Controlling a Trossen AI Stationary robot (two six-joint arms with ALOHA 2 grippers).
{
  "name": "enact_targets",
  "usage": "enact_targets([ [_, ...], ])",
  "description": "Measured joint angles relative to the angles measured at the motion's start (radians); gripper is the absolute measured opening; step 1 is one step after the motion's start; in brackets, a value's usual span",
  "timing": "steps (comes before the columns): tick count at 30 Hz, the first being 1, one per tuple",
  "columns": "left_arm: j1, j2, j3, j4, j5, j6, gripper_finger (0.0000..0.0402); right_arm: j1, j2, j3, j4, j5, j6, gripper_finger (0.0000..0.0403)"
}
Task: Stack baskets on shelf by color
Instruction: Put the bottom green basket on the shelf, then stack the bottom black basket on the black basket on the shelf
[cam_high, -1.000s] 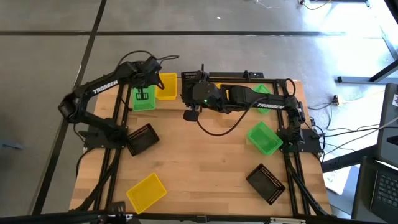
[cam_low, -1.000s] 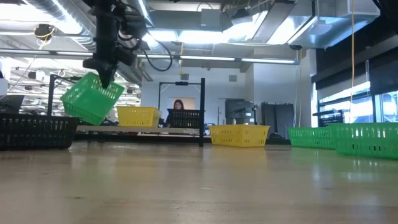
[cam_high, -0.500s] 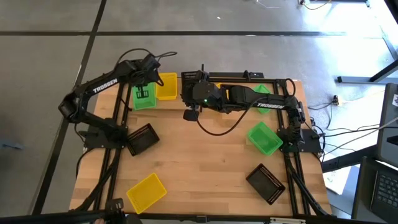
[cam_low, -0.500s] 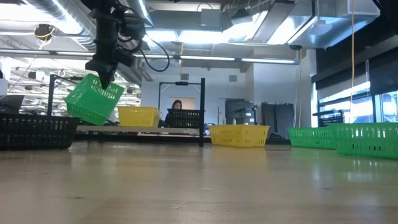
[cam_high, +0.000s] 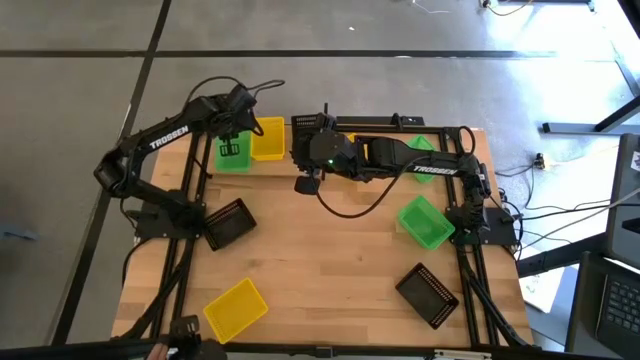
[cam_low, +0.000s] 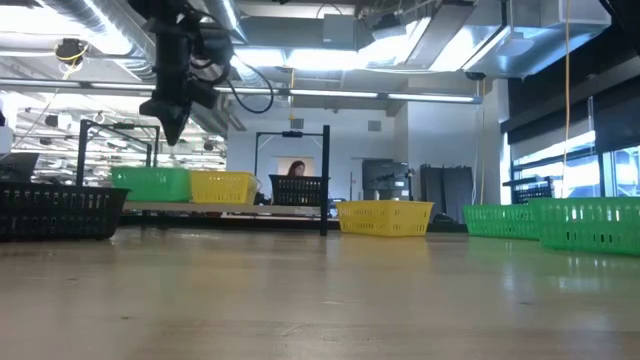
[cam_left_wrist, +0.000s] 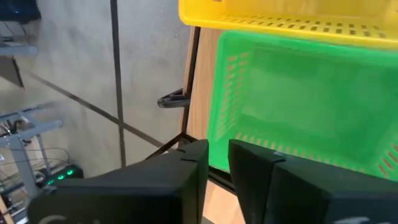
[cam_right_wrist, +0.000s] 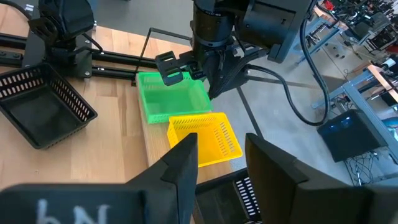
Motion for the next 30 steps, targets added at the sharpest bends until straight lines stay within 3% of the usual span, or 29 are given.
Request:
enact_targets([
  [10,0.000,-0.022,0.006,0.002,0.006,-0.082,0.0070,0.000,0.000,0.000,0.000,0.000,0.000,0.0129],
  [12,-0.011,-0.038,0.024,0.005,0.076,-0.088,0.0070,0.000,0.000,0.000,0.000,0.000,0.000,0.0129],
  [16,-0.037,-0.041,0.027,0.056,0.343,-0.137,0.0070,-0.008,0.000,0.000,0.000,0.000,0.000,0.0129],
  [18,-0.042,-0.029,0.022,0.100,0.398,-0.155,0.0070,-0.013,0.000,0.000,0.000,0.000,0.003,0.0129],
  [23,-0.077,0.039,0.003,0.194,0.404,-0.187,0.0070,-0.023,0.000,0.000,0.000,0.000,0.029,0.0129],
  [30,-0.112,0.159,0.002,0.194,0.400,-0.194,0.0070,-0.026,0.000,0.000,0.000,0.000,0.027,0.0129],
])
